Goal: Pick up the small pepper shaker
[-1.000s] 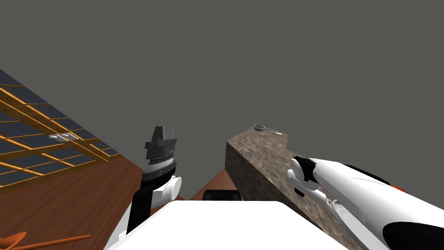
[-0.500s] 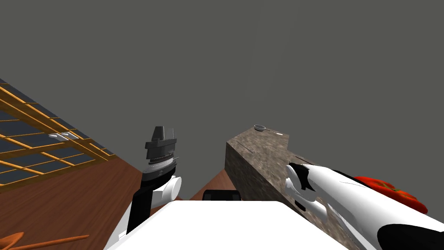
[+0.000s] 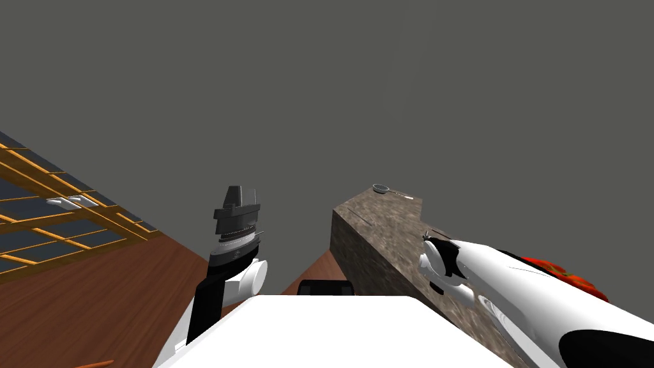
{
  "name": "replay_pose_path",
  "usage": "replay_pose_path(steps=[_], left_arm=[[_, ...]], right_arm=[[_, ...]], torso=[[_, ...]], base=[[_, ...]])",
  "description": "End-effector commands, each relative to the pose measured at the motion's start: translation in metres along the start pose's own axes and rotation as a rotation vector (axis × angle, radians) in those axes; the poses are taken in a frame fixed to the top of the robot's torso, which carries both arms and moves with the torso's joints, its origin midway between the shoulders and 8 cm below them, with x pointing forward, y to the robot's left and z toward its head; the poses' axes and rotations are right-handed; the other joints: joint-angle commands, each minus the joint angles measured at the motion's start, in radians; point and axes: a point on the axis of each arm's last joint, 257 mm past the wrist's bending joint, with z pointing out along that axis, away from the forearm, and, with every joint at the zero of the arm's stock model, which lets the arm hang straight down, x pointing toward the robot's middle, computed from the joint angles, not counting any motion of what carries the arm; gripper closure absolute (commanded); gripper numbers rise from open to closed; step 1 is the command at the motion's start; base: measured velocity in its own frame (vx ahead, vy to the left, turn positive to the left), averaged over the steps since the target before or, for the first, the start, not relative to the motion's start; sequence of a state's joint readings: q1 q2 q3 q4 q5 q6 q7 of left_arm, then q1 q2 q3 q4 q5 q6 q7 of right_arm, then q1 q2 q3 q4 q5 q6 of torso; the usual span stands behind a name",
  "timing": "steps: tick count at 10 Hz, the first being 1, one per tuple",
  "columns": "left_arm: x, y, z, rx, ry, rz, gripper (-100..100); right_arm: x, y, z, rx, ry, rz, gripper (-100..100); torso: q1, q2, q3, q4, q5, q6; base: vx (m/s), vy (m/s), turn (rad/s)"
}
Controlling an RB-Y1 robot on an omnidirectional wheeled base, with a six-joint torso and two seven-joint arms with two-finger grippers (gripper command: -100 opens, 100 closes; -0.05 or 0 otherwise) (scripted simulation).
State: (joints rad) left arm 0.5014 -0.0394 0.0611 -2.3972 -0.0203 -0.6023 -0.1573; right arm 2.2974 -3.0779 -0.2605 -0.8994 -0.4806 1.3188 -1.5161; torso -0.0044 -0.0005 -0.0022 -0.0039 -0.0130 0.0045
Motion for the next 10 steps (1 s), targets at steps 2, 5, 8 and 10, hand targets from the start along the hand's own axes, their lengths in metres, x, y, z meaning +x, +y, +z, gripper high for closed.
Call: replay_pose_path(steps=[2, 5, 8, 10], left_arm=[[0.000, 0.000, 0.000, 0.000, 0.000, 0.000, 0], [0.000, 0.000, 0.000, 0.000, 0.000, 0.000, 0], [0.000, 0.000, 0.000, 0.000, 0.000, 0.000, 0], [0.000, 0.000, 0.000, 0.000, 0.000, 0.000, 0]], right_arm=[[-0.053, -0.010, 0.045, 0.054, -0.044, -0.004, -100], [-0.117, -0.032, 0.087, 0.130, -0.090, 0.013, -100], [-0.108, -0.040, 0.091, 0.137, -0.044, -0.063, -100], [-0.126, -0.048, 0.106, 0.121, -0.012, -0.109, -100]], torso=[[0.000, 0.000, 0.000, 0.000, 0.000, 0.000], [-0.002, 0.002, 0.001, 0.000, 0.000, 0.000], [-0.002, 0.002, 0.001, 0.000, -0.001, 0.000], [-0.005, 0.001, 0.001, 0.000, -0.001, 0.002]], base=[[0.015, 0.010, 0.010], [0.000, 0.000, 0.000], [0.000, 0.000, 0.000], [0.029, -0.046, -0.169]])
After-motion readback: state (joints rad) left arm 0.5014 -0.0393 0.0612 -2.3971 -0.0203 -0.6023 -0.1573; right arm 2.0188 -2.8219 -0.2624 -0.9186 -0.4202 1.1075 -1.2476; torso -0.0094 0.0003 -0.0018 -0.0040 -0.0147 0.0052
